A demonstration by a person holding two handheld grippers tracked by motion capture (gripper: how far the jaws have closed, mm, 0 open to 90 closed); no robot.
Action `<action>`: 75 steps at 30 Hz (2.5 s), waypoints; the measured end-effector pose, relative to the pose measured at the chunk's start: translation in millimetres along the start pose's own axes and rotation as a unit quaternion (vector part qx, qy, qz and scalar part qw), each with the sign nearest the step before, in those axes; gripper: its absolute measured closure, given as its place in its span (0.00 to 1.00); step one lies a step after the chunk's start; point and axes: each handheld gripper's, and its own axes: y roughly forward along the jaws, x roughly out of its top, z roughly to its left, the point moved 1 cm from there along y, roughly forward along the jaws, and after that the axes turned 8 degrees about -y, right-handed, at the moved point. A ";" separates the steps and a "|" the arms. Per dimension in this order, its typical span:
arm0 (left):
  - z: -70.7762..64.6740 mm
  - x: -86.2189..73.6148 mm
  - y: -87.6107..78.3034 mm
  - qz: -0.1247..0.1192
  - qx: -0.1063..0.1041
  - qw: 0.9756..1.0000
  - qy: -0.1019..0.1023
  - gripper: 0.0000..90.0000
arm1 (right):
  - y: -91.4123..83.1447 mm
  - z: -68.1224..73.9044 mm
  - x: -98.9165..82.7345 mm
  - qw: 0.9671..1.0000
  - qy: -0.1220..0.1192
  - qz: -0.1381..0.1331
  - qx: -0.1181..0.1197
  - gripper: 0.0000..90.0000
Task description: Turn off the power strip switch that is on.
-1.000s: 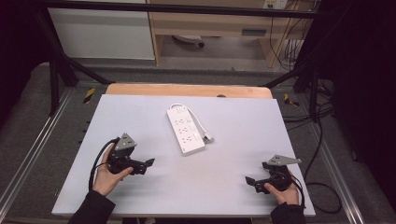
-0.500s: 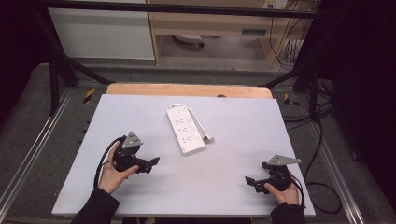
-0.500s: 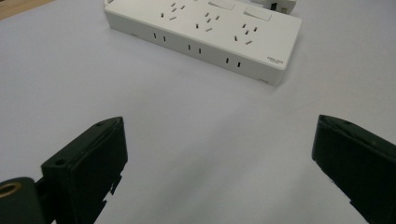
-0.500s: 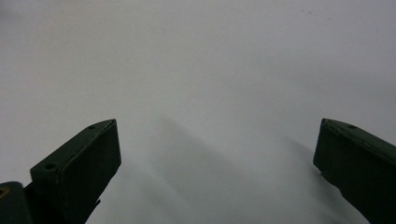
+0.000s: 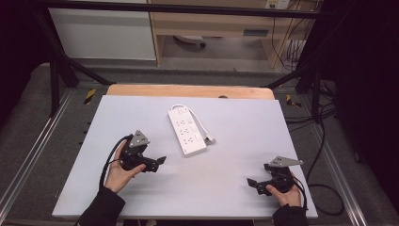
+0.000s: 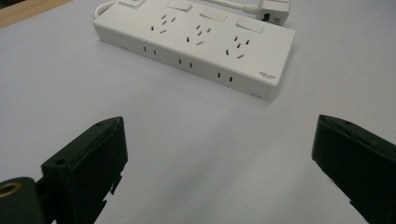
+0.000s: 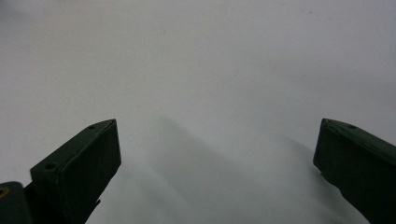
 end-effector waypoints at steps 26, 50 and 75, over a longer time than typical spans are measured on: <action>-13.0 23.6 19.6 0.000 -0.004 1.000 0.006 0.04 | 0.0 0.0 0.1 1.000 -0.003 0.003 0.001 0.01; -16.3 44.6 36.9 -0.004 -0.001 1.000 0.002 0.05 | -0.2 0.0 0.1 1.000 -0.001 0.002 0.001 0.01; -14.9 57.8 60.6 0.001 0.004 1.000 -0.008 0.06 | -0.2 0.1 0.1 1.000 -0.001 0.001 0.003 0.01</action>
